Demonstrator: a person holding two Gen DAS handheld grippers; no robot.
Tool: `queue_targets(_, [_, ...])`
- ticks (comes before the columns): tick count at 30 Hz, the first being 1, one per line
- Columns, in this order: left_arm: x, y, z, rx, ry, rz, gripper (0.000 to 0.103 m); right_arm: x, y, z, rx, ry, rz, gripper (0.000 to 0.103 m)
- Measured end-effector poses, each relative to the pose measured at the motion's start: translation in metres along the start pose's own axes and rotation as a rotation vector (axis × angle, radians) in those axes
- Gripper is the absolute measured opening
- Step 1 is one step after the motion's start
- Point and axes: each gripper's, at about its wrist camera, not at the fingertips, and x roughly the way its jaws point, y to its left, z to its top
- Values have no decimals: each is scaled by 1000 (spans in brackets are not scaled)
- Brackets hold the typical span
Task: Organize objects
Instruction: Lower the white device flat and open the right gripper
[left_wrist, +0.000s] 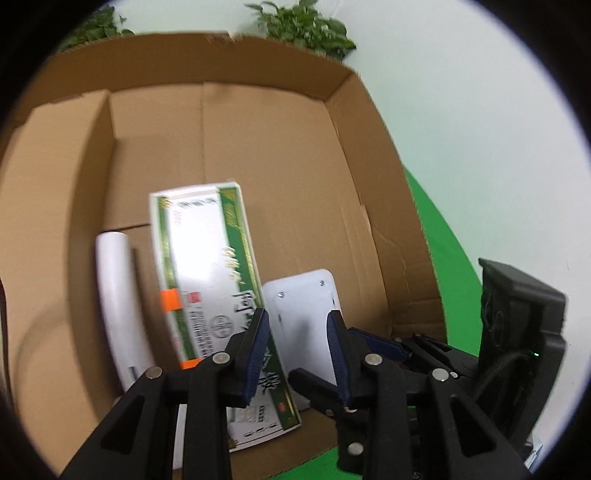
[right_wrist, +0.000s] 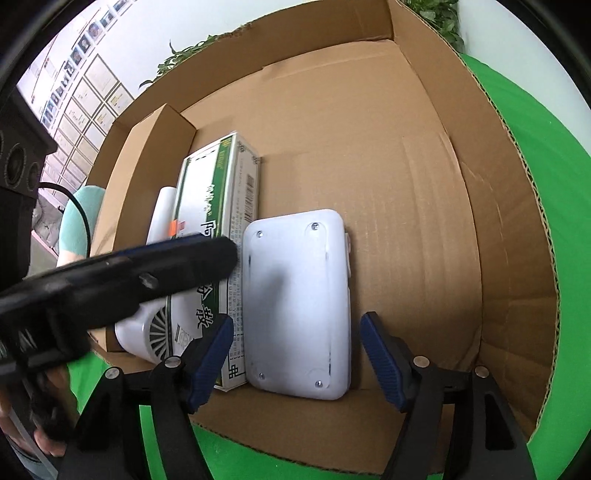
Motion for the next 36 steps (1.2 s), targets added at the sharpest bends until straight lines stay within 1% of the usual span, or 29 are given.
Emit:
queue_targets(2, [-16,3,-4,14,-58,27,32,-12,2,-5,-10,-36,28,75])
queue_targets(3, [-28,4,-9,28,-97,52,32,-14,8,-6,-20,-59,22,81])
queue_targets(4, [-41,4,-16,40,-143,83,32,-22,13,-11,-39,-97,-8,90])
queue_targets(5, [-51,5,-23,47,-174,104,35,-30,17,-17,-57,-137,-44,95])
queue_targets(6, [-66,5,-35,63,-234,148,39,-42,24,-28,-85,-217,-99,103])
queue_targets(7, [-76,9,-38,71,-269,176,53,-49,31,-37,-106,-277,-127,103])
queue_targets(8, [-90,9,-52,85,-341,238,66,-54,38,-46,-123,-322,-144,103])
queue_targets(9, [-96,4,-53,92,-385,289,72,-55,48,-57,-141,-365,-161,103])
queue_targets(10, [-102,4,-65,105,-441,372,80,-54,53,-63,-147,-384,-178,103])
queue_targets(11, [-101,7,-57,112,-472,423,81,-51,59,-70,-154,-399,-205,103])
queue_targets(12, [-103,8,-71,116,-513,500,81,-50,61,-74,-159,-407,-215,103])
queue_targets(13, [-105,9,-80,109,-521,526,81,-48,64,-78,-164,-419,-233,103])
queue_targets(14, [-100,12,-81,93,-524,545,81,-45,67,-81,-165,-432,-256,103])
queue_targets(16, [-103,14,-90,42,-528,538,81,-41,70,-78,-170,-439,-292,103])
queue_targets(18, [-87,29,-85,-4,-515,542,81,-34,73,-75,-191,-437,-321,103])
queue_targets(19, [-80,31,-84,-8,-506,554,81,-31,74,-75,-204,-435,-333,103])
queue_targets(21, [-69,41,-93,-9,-485,586,81,-25,74,-74,-204,-419,-340,103])
queue_targets(22, [-69,41,-103,-12,-473,593,81,-21,76,-72,-204,-428,-343,103])
queue_targets(23, [-63,45,-102,-25,-449,604,81,-19,77,-71,-204,-432,-348,103])
queue_targets(24, [-63,45,-108,-13,-460,640,81,-18,77,-71,-203,-440,-353,103])
queue_targets(25, [-59,43,-106,-1,-461,659,82,-16,77,-71,-203,-446,-356,103])
queue_targets(26, [-52,45,-104,1,-460,659,85,-15,77,-71,-203,-444,-359,103])
queue_targets(28, [-51,45,-106,1,-480,650,89,-14,75,-71,-200,-440,-357,103])
queue_targets(30, [-49,43,-108,11,-501,658,91,-15,75,-71,-200,-439,-357,103])
queue_targets(31, [-49,44,-107,7,-496,650,95,-14,74,-71,-199,-439,-356,103])
queue_targets(32, [-48,46,-105,-2,-487,641,103,-14,74,-70,-199,-437,-356,103])
queue_targets(33, [-47,51,-104,-23,-473,621,103,-14,75,-69,-199,-435,-356,103])
queue_targets(35, [-49,59,-105,-67,-470,560,103,-14,75,-70,-199,-432,-357,103])
queue_targets(36, [-49,62,-106,-80,-469,545,103,-14,75,-70,-199,-432,-357,103])
